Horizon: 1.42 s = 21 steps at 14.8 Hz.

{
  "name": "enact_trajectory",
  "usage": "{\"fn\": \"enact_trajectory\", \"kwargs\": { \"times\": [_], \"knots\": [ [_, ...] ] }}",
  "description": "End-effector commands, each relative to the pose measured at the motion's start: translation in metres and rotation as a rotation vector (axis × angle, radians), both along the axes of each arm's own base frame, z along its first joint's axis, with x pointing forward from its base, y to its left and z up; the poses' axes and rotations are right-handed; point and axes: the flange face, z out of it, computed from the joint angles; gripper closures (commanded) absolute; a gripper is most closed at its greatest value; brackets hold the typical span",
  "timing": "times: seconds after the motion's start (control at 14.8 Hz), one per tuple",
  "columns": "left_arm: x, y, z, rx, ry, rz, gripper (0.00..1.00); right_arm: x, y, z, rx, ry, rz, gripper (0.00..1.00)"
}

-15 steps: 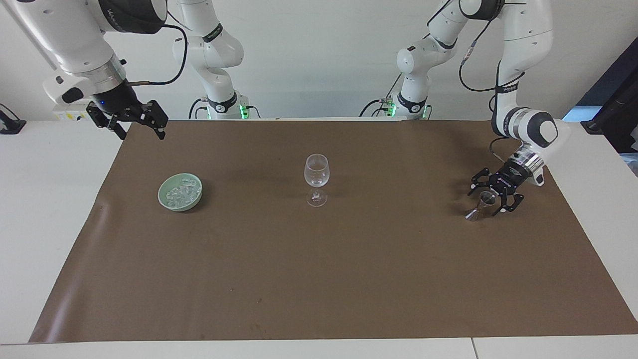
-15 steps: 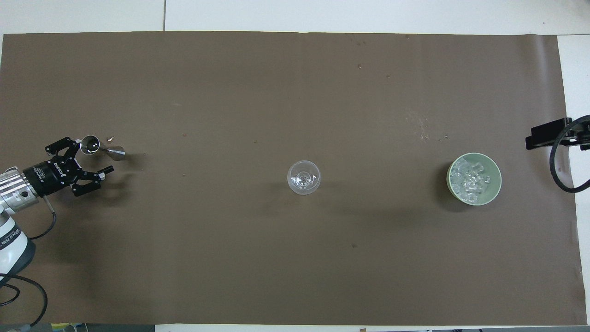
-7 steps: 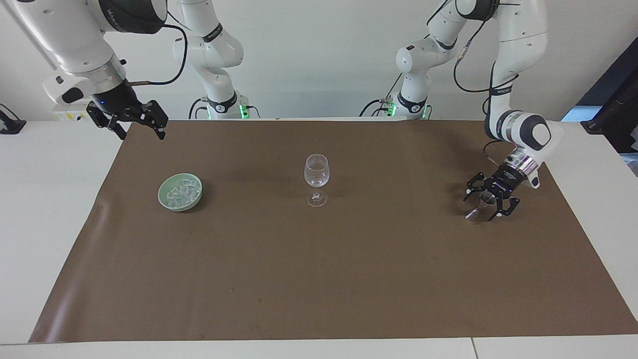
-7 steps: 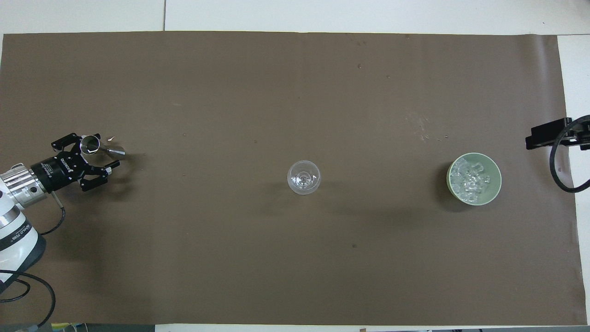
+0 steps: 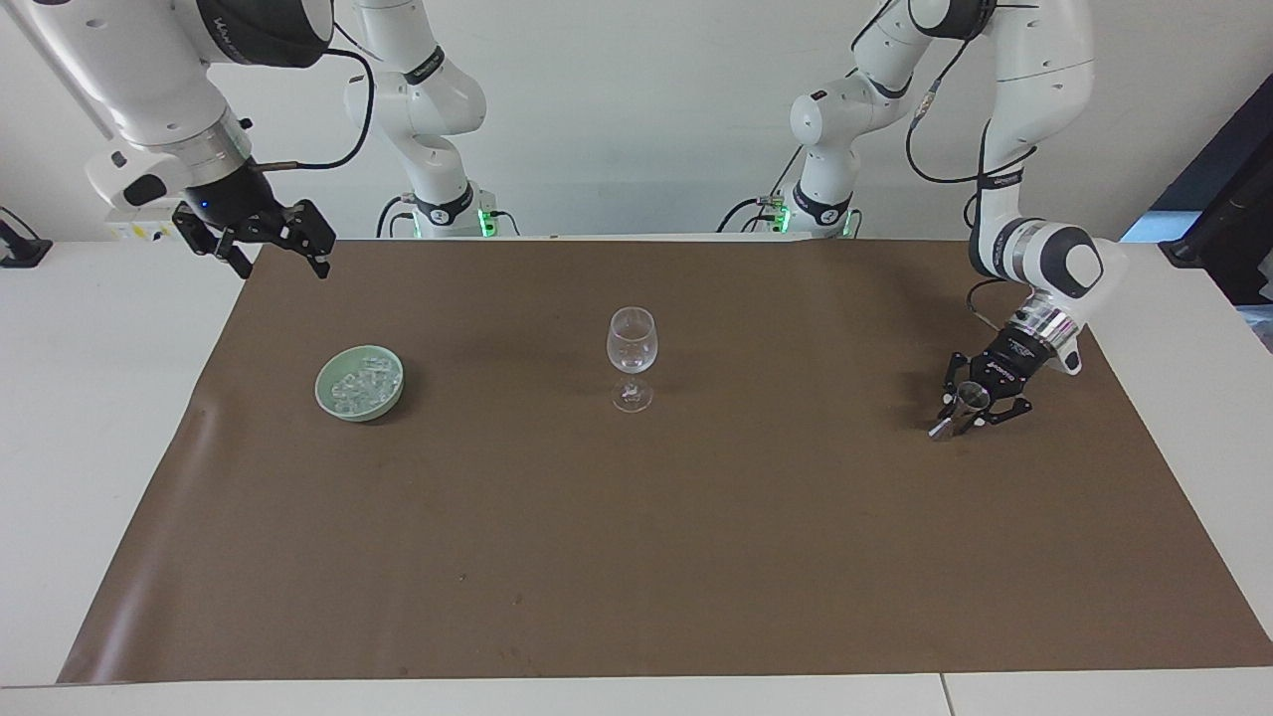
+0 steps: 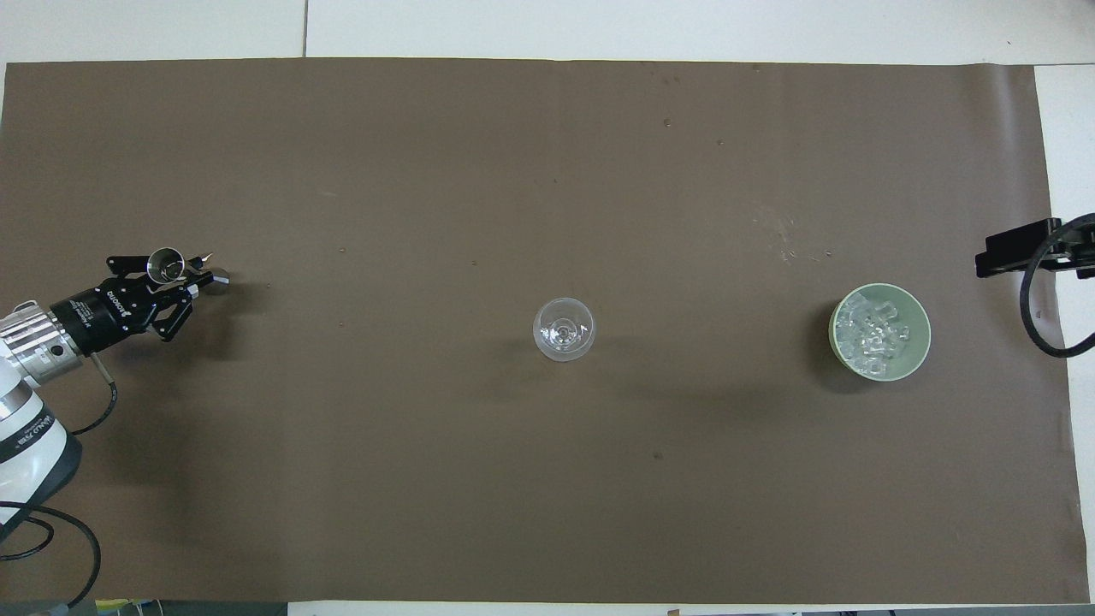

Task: Pour wine and add ice with both arms
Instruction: 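Lift the jigger with the left gripper and carry it toward the glass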

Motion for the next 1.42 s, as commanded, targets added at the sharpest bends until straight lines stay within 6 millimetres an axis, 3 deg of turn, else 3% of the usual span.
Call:
{"fn": "enact_trajectory", "kwargs": {
  "times": [0.0,0.27,0.61,0.95,1.22,1.35],
  "knots": [
    [-0.004,0.004,0.005,0.009,-0.018,0.028,1.0,-0.007,-0.001,0.003,0.014,0.009,0.005,0.0],
    [-0.005,0.01,0.013,-0.026,-0.034,0.041,1.0,-0.006,0.0,0.003,0.014,0.009,0.005,0.0],
    [-0.009,-0.009,0.067,-0.044,-0.107,0.001,1.0,-0.007,-0.001,0.003,0.014,0.009,0.005,0.0],
    [-0.011,-0.059,0.107,-0.035,-0.16,-0.091,1.0,-0.007,0.0,0.002,0.014,0.01,0.006,0.0],
    [-0.009,-0.114,0.14,-0.074,-0.119,-0.147,1.0,-0.007,-0.001,0.002,0.014,0.01,0.005,0.0],
    [-0.009,-0.133,0.154,-0.071,-0.097,-0.152,1.0,-0.007,-0.001,0.003,0.014,0.009,0.003,0.0]
  ]
}}
